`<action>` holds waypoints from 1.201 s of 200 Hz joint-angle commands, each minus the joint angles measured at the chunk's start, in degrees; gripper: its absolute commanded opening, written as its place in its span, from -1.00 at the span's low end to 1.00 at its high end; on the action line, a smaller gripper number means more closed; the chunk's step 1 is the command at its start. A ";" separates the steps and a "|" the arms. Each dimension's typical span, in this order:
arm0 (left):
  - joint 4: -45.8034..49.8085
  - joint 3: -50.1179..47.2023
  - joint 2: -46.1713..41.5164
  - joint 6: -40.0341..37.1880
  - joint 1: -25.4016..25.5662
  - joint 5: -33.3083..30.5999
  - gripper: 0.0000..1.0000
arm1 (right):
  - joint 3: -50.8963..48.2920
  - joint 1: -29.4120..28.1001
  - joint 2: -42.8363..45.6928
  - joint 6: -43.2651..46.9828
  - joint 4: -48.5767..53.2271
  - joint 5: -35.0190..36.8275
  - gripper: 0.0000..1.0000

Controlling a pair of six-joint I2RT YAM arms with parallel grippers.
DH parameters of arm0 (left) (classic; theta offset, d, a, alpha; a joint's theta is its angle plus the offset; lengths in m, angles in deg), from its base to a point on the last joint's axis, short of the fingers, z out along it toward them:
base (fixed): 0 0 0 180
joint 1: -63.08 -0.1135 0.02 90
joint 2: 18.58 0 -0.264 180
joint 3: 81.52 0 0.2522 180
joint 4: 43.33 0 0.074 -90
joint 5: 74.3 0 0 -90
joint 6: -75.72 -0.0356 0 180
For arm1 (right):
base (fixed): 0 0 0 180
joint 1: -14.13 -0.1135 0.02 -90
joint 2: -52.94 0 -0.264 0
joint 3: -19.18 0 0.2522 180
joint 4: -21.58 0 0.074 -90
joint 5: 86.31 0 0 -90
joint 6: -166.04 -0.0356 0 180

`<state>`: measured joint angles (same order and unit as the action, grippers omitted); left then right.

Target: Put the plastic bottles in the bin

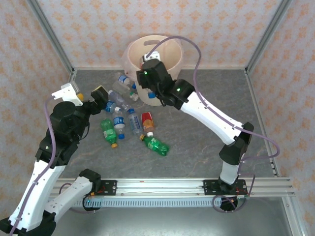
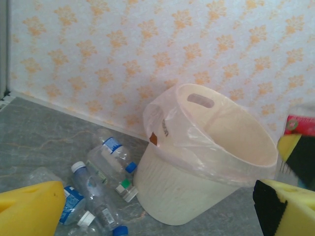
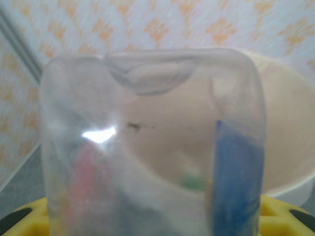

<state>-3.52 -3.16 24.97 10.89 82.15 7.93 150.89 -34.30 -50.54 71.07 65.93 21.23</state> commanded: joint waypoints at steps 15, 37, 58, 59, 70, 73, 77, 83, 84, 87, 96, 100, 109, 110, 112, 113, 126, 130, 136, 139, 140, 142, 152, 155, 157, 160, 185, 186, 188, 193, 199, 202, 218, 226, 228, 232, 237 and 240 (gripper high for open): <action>-3.27 1.04 1.35 -1.97 -0.36 4.79 0.98 | 7.58 4.67 -3.03 0.49 -6.33 2.75 -0.02; -4.02 0.89 2.30 -2.14 -0.35 7.49 0.98 | 10.72 7.26 -6.08 0.56 -8.70 2.60 -0.02; -4.89 0.55 2.91 -2.30 -0.43 10.06 0.98 | 14.70 9.19 -10.06 0.63 -9.99 1.80 -0.02; -4.96 0.54 2.93 -2.31 -0.43 10.23 0.98 | 14.95 9.30 -10.37 0.65 -9.96 1.80 -0.02; -5.63 0.36 3.16 -2.40 -0.39 12.38 0.98 | 17.43 10.04 -12.79 0.67 -10.10 2.03 -0.02; -5.79 0.23 3.29 -2.40 -0.35 12.93 0.98 | 18.01 10.22 -13.38 0.73 -10.16 2.14 -0.02; -5.97 0.31 3.44 -2.56 -0.35 13.74 0.98 | 18.72 10.42 -14.06 0.68 -10.25 2.23 -0.02; -6.17 0.20 3.59 -2.41 -0.37 14.96 0.98 | 19.69 10.80 -15.11 0.68 -10.46 2.24 -0.02; -6.22 0.19 3.62 -2.41 -0.36 15.10 0.98 | 19.82 10.89 -15.27 0.63 -10.46 2.28 -0.02; -6.26 0.18 3.79 -2.41 -0.35 15.71 0.98 | 20.22 11.04 -15.64 0.52 -10.62 2.31 -0.02; -6.20 0.28 4.38 -2.36 -0.35 17.68 0.98 | 21.02 11.48 -16.80 0.34 -11.11 2.30 -0.02; -6.04 0.33 4.68 -2.32 -0.39 18.23 0.98 | 21.33 11.63 -17.18 0.16 -11.41 2.26 -0.02; -5.50 0.44 5.28 -2.15 -0.35 19.40 0.98 | 21.36 11.89 -17.81 -0.02 -12.35 2.35 -0.02; -5.44 0.44 5.39 -2.10 -0.35 19.56 0.98 | 21.31 11.92 -17.85 -0.03 -12.46 2.38 -0.02; -5.40 0.48 5.49 -2.07 -0.35 19.79 0.98 | 21.28 11.99 -18.02 -0.03 -12.65 2.40 -0.02; -5.35 0.46 5.49 -2.06 -0.35 19.85 0.98 | 21.27 12.01 -18.04 -0.12 -12.74 2.36 -0.02; -4.91 0.23 5.91 -1.92 -0.35 20.42 0.98 | 21.35 12.36 -19.04 -0.58 -13.89 2.32 -0.03; -4.89 0.16 5.80 -1.88 -0.36 20.43 0.98 | 21.38 12.45 -19.29 -0.71 -14.22 2.32 -0.03; -4.86 -0.06 5.68 -1.83 -0.35 20.43 0.99 | 21.35 12.52 -19.78 -0.92 -14.66 2.20 -0.03; -4.86 -0.13 5.63 -1.80 -0.35 20.47 0.98 | 21.48 12.56 -20.00 -0.98 -14.81 2.09 -0.03; -4.90 -0.15 5.60 -1.75 -0.35 20.49 0.98 | 21.46 12.56 -20.09 -0.99 -14.92 2.07 -0.03; -4.98 -0.10 5.59 -1.78 -0.37 20.46 0.98 | 21.49 12.56 -20.16 -1.05 -14.98 2.04 -0.03; -4.86 -0.17 5.42 -1.73 -0.35 20.51 0.98 | 21.85 12.65 -20.89 -1.13 -15.48 1.94 -0.03; -4.86 -0.17 5.34 -1.77 -0.28 20.58 0.98 | 21.97 12.65 -21.06 -1.14 -15.52 1.90 -0.03; -4.82 -0.17 5.32 -1.72 -0.33 20.60 0.98 | 22.06 12.65 -21.17 -1.13 -15.57 1.93 -0.03; -4.78 -0.16 5.36 -1.70 -0.35 20.60 0.98 | 22.17 12.65 -21.33 -1.20 -15.58 1.97 -0.03; -4.60 -0.17 5.25 -1.78 -0.37 20.60 0.98 | 22.94 12.74 -22.26 -1.30 -15.77 1.79 -0.03; -4.55 -0.17 5.24 -1.79 -0.36 20.60 0.98 | 22.94 12.74 -22.23 -1.28 -15.75 1.80 -0.03; -4.48 -0.17 5.28 -1.72 -0.35 20.60 0.98 | 23.03 12.70 -22.25 -1.34 -15.76 1.69 -0.03; -4.50 -0.17 5.23 -1.75 -0.39 20.60 0.98 | 23.04 12.73 -22.28 -1.33 -15.81 1.71 -0.03; -4.42 -0.17 5.23 -1.71 -0.40 20.60 0.98 | 23.05 12.74 -22.31 -1.20 -15.87 1.60 -0.03; -4.42 -0.13 5.27 -1.70 -0.36 20.61 0.98 | 23.11 12.74 -22.36 -1.18 -15.91 1.58 -0.03; -4.33 -0.26 5.14 -1.63 -0.39 20.49 0.98 | 23.11 12.74 -22.29 -1.06 -15.87 1.37 -0.03; -4.28 -0.34 5.19 -1.71 -0.35 20.30 0.98 | 23.20 12.74 -22.22 -1.09 -15.79 1.10 -0.01; -4.25 -0.35 5.15 -1.66 -0.35 20.26 0.98 | 23.20 12.74 -22.16 -1.09 -15.77 1.05 0.00; -4.24 -0.42 5.14 -1.64 -0.35 20.13 0.98 | 23.33 12.74 -22.20 -1.08 -15.63 0.89 0.07; -4.25 -0.43 5.07 -1.65 -0.35 19.98 0.98 | 23.34 12.74 -22.07 -1.09 -15.44 0.69 0.14; -4.22 -0.48 5.06 -1.57 -0.35 19.79 0.98 | 23.37 12.74 -22.03 -1.11 -15.34 0.65 0.18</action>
<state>-7.48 -3.33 30.89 9.62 82.15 27.39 171.72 -21.82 -72.88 70.19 51.96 22.24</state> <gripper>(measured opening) 0.992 0.538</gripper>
